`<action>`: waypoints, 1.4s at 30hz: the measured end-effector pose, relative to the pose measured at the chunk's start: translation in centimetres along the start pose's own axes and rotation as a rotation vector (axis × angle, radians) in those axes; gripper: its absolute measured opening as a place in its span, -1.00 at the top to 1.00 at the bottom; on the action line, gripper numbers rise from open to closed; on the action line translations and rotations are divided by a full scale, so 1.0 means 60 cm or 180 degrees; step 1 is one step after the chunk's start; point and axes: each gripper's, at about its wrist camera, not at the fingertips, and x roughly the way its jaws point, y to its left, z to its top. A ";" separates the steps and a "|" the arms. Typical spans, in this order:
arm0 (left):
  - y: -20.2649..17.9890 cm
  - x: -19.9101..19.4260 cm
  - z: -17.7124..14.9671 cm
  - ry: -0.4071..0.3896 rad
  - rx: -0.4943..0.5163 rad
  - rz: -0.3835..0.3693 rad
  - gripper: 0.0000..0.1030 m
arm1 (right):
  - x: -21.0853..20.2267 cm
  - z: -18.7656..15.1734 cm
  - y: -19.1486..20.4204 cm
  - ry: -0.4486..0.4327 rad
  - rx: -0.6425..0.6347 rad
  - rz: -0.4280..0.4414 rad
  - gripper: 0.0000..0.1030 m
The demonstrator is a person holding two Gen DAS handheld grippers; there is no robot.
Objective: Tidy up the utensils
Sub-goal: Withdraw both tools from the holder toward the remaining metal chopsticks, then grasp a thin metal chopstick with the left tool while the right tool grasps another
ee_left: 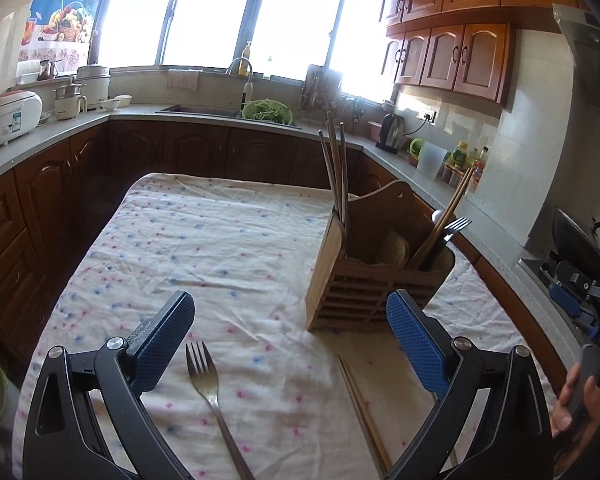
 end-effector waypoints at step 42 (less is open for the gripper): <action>-0.104 0.183 -0.145 0.1489 0.0793 0.0261 -0.72 | -0.001 -0.068 -0.055 0.0285 0.0275 -0.0130 -1.00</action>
